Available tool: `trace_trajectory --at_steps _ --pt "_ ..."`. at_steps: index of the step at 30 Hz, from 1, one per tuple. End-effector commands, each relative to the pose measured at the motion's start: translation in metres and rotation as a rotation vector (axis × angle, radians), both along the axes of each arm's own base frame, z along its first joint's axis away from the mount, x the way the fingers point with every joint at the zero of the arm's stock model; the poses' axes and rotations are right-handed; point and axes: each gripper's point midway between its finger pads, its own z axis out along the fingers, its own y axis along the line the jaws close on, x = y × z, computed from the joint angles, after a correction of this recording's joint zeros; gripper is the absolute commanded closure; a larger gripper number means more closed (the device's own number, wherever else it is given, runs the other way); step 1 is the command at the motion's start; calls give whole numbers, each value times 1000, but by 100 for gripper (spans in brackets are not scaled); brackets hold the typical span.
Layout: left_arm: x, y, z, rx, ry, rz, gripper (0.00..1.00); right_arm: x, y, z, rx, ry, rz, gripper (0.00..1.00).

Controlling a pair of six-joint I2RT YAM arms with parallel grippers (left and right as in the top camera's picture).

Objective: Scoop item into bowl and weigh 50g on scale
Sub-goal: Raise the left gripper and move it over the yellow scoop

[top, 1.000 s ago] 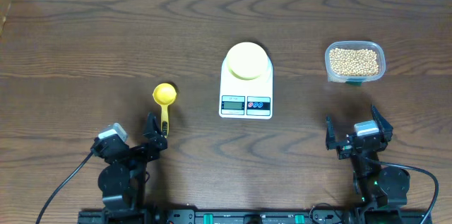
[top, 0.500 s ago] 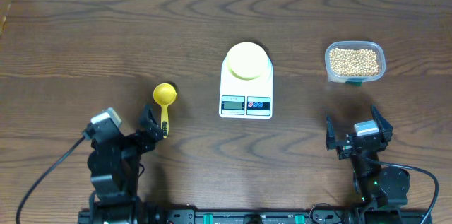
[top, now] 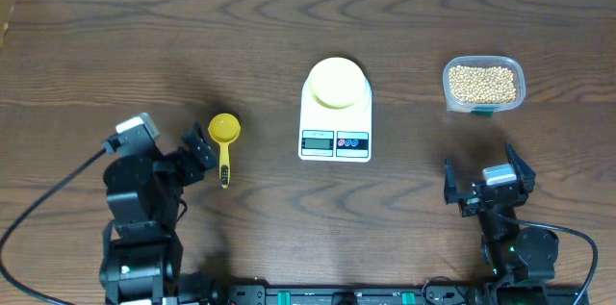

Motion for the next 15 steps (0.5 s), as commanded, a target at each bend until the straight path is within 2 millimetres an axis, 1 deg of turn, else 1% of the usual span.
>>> trace_trajectory --at_steps 1,8,15 --pt "6 4 24 34 -11 -2 2 -1 1 0 -6 -4 4 1" --pt "8 4 30 44 75 -15 2 -1 1 0 -6 -4 4 1" --pt "11 4 36 57 102 -24 2 -1 1 0 -6 -4 4 1"
